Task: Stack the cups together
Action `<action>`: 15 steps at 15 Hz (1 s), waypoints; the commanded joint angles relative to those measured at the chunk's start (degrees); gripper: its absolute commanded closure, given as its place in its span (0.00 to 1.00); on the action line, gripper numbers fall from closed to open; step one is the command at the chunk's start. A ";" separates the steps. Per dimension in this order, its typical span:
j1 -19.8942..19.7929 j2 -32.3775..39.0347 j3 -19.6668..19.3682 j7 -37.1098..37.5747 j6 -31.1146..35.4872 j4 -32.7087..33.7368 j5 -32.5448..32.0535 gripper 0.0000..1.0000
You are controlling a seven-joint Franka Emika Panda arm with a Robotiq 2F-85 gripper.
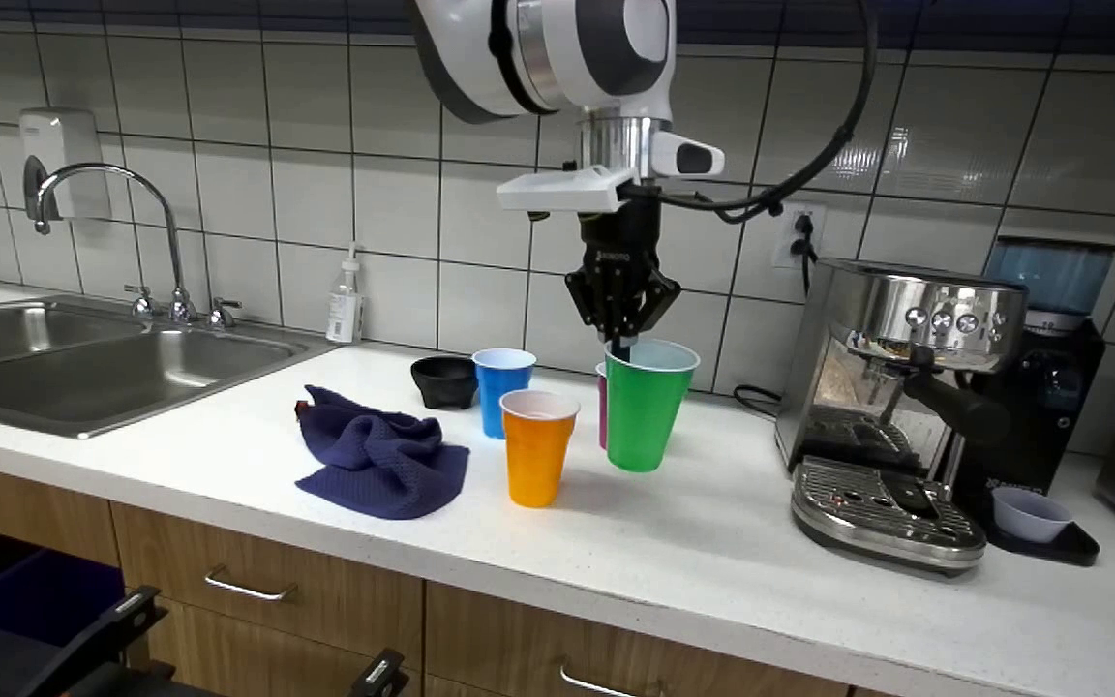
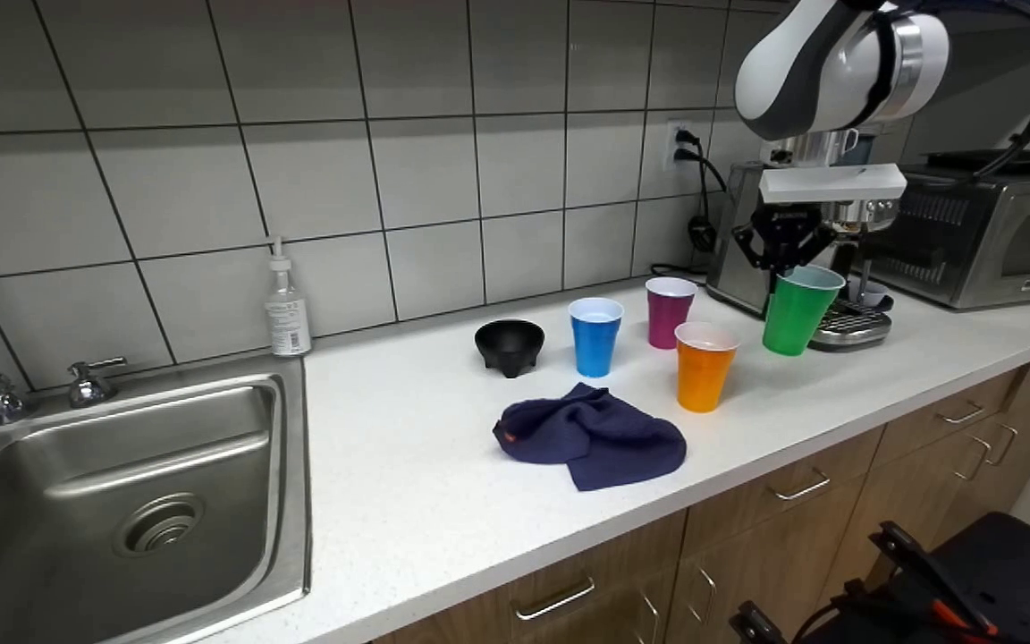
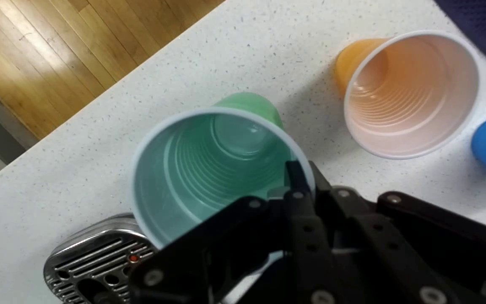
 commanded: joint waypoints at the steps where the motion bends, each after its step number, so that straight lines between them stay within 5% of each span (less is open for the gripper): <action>1: -0.14 -8.20 2.26 4.97 0.28 -5.22 -2.93 0.99; 7: -0.40 -14.29 6.98 7.88 0.24 -7.80 -3.57 0.99; 15: 0.42 -13.63 11.77 8.99 0.50 -7.57 -2.71 0.99</action>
